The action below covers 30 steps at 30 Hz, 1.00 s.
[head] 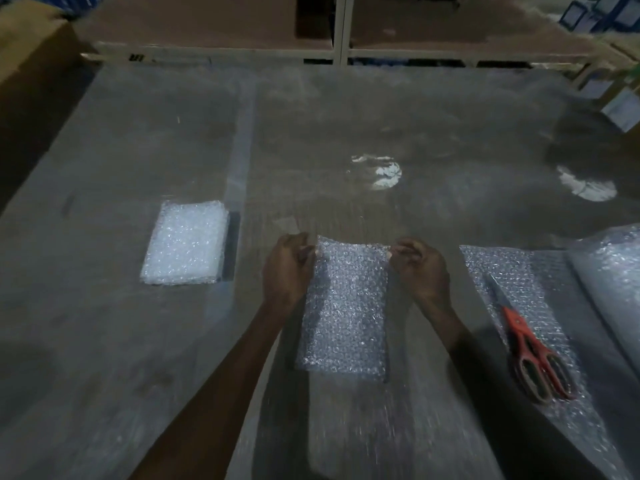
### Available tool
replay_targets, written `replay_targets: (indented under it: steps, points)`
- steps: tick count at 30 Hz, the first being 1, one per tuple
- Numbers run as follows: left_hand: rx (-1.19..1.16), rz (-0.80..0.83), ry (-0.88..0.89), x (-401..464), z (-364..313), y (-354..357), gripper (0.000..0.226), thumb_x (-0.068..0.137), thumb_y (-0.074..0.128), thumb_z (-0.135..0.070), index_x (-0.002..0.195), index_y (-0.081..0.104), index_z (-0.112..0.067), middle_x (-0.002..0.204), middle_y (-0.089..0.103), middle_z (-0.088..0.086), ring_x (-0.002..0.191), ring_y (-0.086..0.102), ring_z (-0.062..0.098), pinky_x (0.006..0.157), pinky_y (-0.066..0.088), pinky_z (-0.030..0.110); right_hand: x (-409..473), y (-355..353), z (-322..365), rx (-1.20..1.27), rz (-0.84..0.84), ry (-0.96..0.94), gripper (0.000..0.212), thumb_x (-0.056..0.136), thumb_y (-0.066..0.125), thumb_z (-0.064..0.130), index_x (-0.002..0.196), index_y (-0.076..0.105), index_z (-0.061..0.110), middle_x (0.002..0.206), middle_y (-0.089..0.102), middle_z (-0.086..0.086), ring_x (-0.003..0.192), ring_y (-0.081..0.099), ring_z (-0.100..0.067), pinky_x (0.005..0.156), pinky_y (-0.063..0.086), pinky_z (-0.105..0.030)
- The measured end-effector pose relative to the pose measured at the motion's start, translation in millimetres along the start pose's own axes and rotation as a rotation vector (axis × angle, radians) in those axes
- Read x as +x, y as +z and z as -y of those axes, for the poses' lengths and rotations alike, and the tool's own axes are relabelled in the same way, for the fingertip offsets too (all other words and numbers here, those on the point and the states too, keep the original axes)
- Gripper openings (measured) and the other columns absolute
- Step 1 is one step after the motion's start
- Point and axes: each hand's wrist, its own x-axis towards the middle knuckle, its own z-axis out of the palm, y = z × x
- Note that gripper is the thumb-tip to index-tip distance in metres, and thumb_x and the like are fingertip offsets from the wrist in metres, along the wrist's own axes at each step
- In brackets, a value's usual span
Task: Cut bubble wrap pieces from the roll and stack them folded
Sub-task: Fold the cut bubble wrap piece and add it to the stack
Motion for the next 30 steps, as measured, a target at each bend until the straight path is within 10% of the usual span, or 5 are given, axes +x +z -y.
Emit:
replay_targets:
  steps: [8, 15, 30]
  points:
    - [0.193, 0.222, 0.368, -95.7, -5.9, 5.2, 0.033, 0.097, 0.043, -0.026, 0.116, 0.065, -0.011, 0.128, 0.062, 0.007, 0.12, 0.053, 0.026, 0.103, 0.035, 0.04, -114.3, 21.6, 21.4, -0.325, 0.111, -0.364, 0.038, 0.099, 0.057, 0.034, 0.134, 0.063, 0.019, 0.136, 0.065, -0.001, 0.116, 0.065, -0.024, 0.095, 0.055, -0.039]
    - [0.455, 0.378, 0.33, -117.8, 10.0, 0.2, 0.058, 0.106, 0.016, -0.043, 0.155, 0.033, -0.019, 0.165, 0.023, -0.003, 0.153, 0.013, 0.025, 0.119, 0.009, 0.059, -147.7, 52.3, 4.2, -0.606, 0.194, -0.45, 0.064, 0.105, 0.023, 0.04, 0.151, 0.043, 0.0, 0.157, 0.041, -0.02, 0.146, 0.04, -0.035, 0.119, 0.03, -0.05]
    - [0.524, 0.452, 0.355, -127.8, 28.5, -40.9, 0.065, 0.101, 0.013, -0.055, 0.158, 0.024, -0.027, 0.166, 0.019, -0.008, 0.154, 0.003, 0.023, 0.119, -0.001, 0.06, -157.2, 10.1, -30.2, -0.721, 0.333, -0.469, 0.096, 0.093, -0.008, 0.072, 0.162, 0.012, 0.008, 0.171, 0.01, -0.01, 0.158, 0.007, -0.025, 0.125, 0.008, -0.051]
